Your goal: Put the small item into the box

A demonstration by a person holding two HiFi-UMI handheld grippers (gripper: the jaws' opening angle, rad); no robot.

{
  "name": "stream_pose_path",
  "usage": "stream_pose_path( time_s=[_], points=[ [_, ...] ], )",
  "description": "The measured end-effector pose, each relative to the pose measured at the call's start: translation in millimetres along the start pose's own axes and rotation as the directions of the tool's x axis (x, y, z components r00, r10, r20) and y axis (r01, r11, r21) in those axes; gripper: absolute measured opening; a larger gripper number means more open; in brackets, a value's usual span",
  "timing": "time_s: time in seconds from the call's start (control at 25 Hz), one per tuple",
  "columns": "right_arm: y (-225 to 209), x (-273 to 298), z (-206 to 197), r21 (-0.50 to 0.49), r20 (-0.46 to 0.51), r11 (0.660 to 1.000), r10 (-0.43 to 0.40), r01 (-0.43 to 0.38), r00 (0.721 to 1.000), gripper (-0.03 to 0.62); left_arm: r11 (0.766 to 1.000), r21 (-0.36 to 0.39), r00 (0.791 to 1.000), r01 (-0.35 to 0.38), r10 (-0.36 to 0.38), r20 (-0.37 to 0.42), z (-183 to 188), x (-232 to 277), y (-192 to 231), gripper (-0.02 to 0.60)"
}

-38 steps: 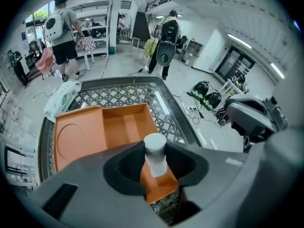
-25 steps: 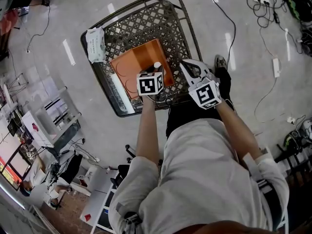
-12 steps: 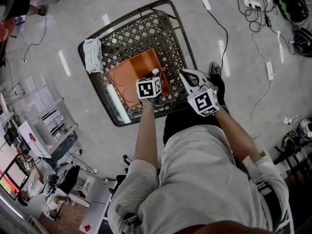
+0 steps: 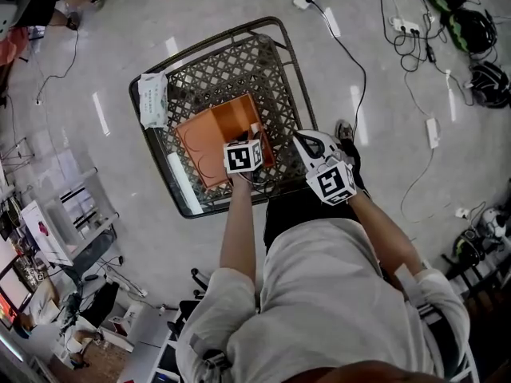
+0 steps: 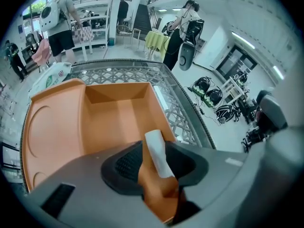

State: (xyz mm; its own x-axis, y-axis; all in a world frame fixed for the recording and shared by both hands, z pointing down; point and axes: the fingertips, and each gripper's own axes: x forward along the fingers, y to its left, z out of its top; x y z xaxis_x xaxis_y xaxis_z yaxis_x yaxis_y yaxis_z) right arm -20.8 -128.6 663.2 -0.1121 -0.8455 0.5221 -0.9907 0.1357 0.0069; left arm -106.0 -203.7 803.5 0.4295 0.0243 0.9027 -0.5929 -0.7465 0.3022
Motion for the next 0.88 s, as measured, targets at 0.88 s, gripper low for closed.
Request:
stream_pose_path(
  time_s=[0.88],
  points=[
    [4.0, -25.7, 95.7, -0.150, 0.163, 0.964, 0.244, -0.220, 0.956, 0.005, 0.958, -0.154, 0.826, -0.242, 0.287, 0.485, 29.2, -171.6, -51.4, 0.010]
  ],
)
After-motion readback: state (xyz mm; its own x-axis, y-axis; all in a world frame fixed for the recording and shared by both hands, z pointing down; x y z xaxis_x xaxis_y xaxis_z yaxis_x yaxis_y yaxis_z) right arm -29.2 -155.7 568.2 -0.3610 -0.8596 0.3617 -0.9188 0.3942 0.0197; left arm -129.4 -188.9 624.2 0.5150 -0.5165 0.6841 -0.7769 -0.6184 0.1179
